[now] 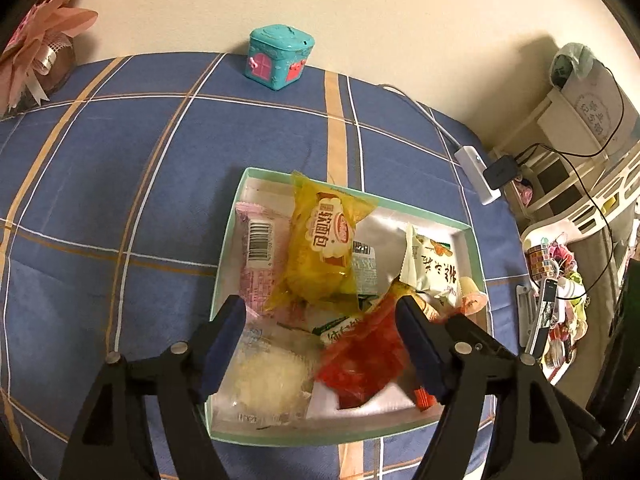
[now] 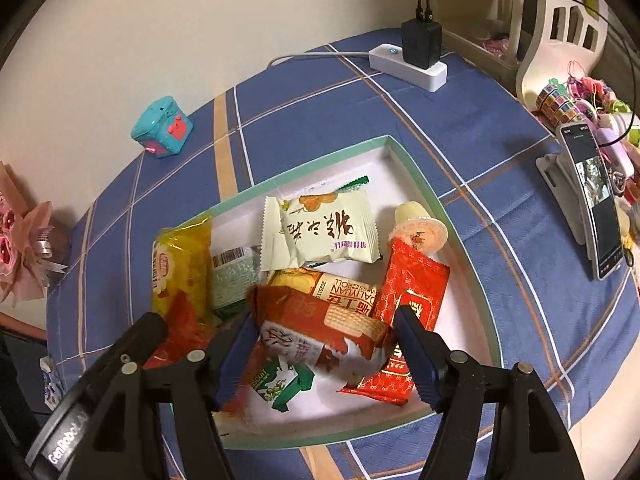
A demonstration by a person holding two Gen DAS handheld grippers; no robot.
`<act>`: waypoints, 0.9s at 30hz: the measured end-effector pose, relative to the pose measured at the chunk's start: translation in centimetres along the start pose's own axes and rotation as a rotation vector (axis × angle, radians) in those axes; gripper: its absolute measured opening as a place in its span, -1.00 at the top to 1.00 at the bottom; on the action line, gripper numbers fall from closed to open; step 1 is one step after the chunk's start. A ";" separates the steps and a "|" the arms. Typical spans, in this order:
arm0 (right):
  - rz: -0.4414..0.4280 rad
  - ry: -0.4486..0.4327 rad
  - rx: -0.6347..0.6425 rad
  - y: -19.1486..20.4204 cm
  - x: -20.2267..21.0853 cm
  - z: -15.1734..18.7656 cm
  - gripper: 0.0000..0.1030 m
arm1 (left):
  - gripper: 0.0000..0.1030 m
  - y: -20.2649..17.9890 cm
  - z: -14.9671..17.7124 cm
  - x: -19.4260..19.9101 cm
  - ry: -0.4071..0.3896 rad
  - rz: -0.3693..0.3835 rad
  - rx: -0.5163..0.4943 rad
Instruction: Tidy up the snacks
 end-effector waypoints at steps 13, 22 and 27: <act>0.052 -0.003 0.061 0.8 0.2 1.1 -1.00 | -0.85 2.8 0.3 1.8 -0.044 -0.267 -0.054; 0.070 -0.059 0.158 3.2 1.2 2.6 -1.00 | -0.98 4.3 1.0 2.8 -0.070 -0.326 -0.073; 0.069 -0.090 0.187 4.0 2.3 3.7 -1.00 | -0.98 4.5 2.0 4.2 -0.082 -0.373 -0.083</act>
Point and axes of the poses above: each gripper's, at about its wrist camera, not at the fingertips, and x roughly against the way its jaws point, y to its left, z to its underside, the point moved 1 cm from there along -x, roughly the way its jaws point, and after that the axes turned 1 degree about -z, right-handed, at the moved point
